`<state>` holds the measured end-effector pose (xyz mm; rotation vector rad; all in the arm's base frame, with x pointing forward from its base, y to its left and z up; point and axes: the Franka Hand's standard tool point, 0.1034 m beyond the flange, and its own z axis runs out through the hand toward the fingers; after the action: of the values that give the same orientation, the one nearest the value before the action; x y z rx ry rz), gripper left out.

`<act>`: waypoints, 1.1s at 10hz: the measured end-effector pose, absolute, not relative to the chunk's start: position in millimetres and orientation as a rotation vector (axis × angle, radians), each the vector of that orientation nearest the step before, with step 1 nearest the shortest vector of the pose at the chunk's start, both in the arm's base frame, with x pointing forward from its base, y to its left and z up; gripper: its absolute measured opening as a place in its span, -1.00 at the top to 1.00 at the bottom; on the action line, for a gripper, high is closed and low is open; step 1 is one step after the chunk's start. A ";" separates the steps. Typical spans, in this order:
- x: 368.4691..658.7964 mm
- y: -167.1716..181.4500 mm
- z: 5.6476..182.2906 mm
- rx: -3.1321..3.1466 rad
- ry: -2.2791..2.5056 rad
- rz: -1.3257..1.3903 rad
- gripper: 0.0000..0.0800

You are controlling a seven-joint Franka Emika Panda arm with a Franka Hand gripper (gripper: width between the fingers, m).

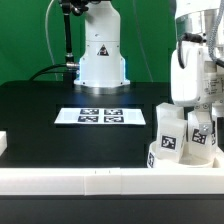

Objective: Assemble stool

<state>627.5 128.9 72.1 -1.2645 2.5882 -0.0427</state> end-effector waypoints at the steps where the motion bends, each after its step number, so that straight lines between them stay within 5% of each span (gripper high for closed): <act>1: 627.5 128.9 72.1 -1.258 2.589 -0.039 0.15; 5: 627.2 123.9 73.6 -1.319 2.565 -0.024 0.15; 7: 633.8 115.1 92.4 -1.349 2.520 -0.031 -0.56; 11: 634.1 112.9 95.3 -1.439 2.467 -0.049 -0.62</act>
Offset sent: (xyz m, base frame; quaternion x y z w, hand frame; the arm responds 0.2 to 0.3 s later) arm 0.0000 0.0000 0.0000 0.0000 0.0000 0.0650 0.9979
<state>634.1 112.9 95.3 -1.4392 2.4671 -0.0486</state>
